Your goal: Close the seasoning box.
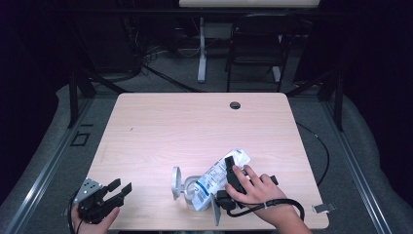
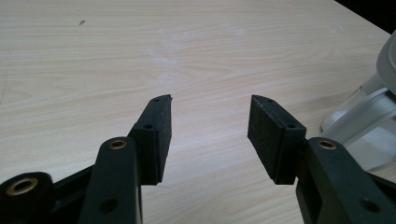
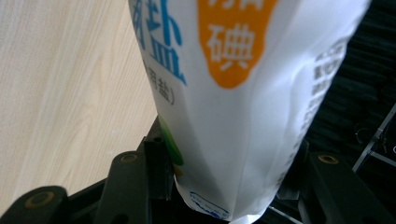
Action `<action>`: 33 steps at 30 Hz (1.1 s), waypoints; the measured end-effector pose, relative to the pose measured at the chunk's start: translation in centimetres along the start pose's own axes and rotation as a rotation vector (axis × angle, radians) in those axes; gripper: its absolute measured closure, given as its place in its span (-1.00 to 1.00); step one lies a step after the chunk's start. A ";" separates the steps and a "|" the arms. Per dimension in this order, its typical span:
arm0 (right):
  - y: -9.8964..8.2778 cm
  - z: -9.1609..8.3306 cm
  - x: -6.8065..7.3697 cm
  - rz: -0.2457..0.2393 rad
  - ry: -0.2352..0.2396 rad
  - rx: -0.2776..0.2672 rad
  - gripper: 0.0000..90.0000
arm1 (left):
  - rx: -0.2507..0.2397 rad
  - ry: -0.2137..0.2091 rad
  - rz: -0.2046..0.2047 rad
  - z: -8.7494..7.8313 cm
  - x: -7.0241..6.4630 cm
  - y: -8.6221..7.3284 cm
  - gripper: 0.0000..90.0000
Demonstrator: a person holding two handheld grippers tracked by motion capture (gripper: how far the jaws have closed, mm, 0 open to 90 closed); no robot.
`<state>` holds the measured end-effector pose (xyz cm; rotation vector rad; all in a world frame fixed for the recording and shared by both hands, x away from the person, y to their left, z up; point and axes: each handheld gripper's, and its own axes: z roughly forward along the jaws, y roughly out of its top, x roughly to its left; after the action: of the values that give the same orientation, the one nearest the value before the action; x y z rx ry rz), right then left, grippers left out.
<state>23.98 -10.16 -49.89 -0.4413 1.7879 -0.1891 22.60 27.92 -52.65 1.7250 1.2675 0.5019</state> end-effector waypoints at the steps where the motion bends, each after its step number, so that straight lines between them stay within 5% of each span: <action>1: 0.0 0.0 0.0 -0.002 -0.001 -0.001 0.15 | 0.000 0.000 0.001 0.0 0.0 0.0 0.11; 33: 0.2 -0.1 0.0 -0.019 -0.008 0.000 0.20 | -0.001 0.001 -0.001 0.0 0.0 0.0 0.11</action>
<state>23.89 -10.03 -49.93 -0.4587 1.7761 -0.2001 22.60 27.93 -52.65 1.7234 1.2689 0.5022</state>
